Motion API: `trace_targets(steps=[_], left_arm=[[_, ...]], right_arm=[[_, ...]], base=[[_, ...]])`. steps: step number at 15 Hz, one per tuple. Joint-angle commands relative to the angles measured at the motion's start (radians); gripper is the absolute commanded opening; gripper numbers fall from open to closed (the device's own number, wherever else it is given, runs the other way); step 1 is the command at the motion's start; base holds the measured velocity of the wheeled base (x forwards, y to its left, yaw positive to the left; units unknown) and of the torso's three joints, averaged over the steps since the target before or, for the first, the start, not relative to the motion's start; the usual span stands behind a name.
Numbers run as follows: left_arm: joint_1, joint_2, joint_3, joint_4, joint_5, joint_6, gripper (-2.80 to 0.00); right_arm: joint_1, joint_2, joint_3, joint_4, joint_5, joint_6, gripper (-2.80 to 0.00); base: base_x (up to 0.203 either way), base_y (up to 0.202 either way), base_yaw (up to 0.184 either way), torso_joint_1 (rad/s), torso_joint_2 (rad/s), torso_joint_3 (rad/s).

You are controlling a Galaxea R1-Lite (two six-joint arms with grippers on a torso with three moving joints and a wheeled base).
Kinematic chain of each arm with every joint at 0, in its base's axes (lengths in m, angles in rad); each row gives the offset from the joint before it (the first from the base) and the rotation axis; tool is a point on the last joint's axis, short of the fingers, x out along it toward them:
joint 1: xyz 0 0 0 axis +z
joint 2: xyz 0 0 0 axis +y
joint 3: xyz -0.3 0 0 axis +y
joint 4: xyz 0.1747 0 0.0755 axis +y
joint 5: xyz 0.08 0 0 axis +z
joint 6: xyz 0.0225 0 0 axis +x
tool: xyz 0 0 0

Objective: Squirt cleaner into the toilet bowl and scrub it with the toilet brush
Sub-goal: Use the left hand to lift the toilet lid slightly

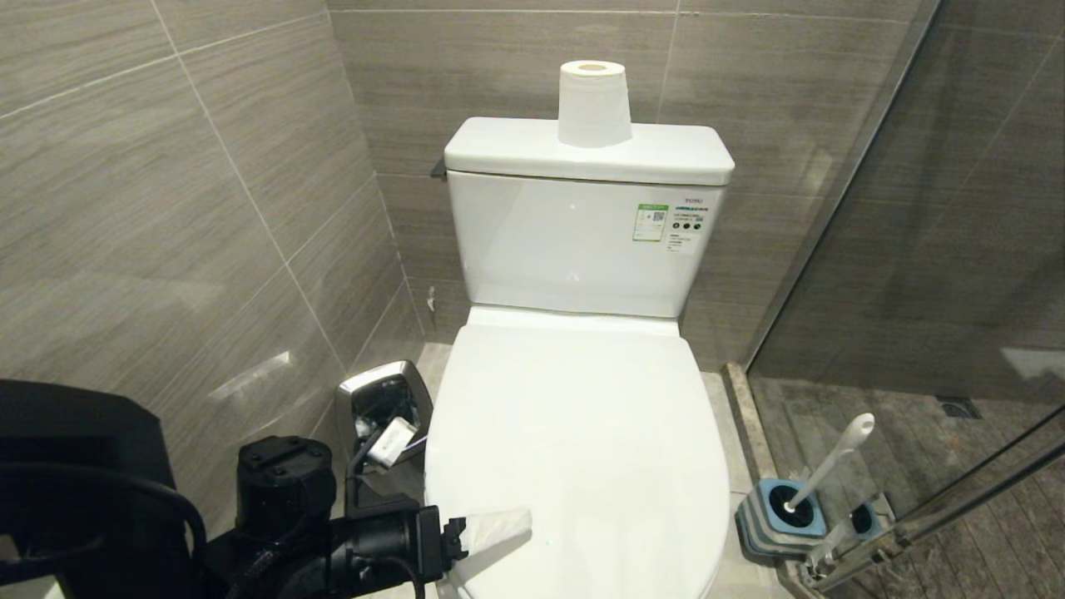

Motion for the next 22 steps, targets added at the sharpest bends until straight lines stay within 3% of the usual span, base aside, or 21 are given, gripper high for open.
trace_targets(steps=[1,4,8,12,14,17,19,22], left_arm=[[-0.009,0.004,0.002,-0.007,0.001,-0.004,0.00],[-0.014,0.006,0.003,-0.007,0.017,-0.004,0.00],[-0.035,0.007,0.006,-0.019,0.019,-0.006,0.00],[-0.065,0.067,0.015,-0.069,0.039,-0.005,0.00],[-0.081,0.071,0.014,-0.069,0.054,-0.006,0.00],[-0.077,0.064,0.015,-0.069,0.057,-0.009,0.00],[-0.072,0.055,0.014,-0.069,0.074,-0.013,0.00],[-0.058,0.020,0.008,-0.069,0.077,-0.019,0.00]], right_arm=[[0.000,-0.002,-0.009,0.002,0.004,-0.002,-2.80],[0.000,0.018,-0.091,0.013,-0.006,0.022,-2.80],[0.000,0.230,-0.263,-0.005,0.003,0.054,-2.80],[0.000,0.538,-0.506,-0.016,0.111,0.093,-2.80],[0.000,0.702,-0.594,-0.014,0.205,0.219,-2.80],[-0.002,0.946,-0.708,-0.013,0.327,0.549,-2.80],[-0.017,1.091,-0.769,-0.014,0.366,0.742,-2.80],[-0.135,1.253,-0.801,0.032,0.386,0.831,-2.80]], base=[[0.000,0.000,0.000,0.000,0.00,0.000],[0.000,0.000,0.000,0.000,0.00,0.000],[0.000,0.000,0.000,0.000,0.00,0.000],[0.000,0.000,0.000,0.000,0.00,0.000],[0.000,0.000,0.000,0.000,0.00,0.000],[0.000,0.000,0.000,0.000,0.00,0.000],[0.000,0.000,0.000,0.000,0.00,0.000],[0.000,0.000,0.000,0.000,0.00,0.000]])
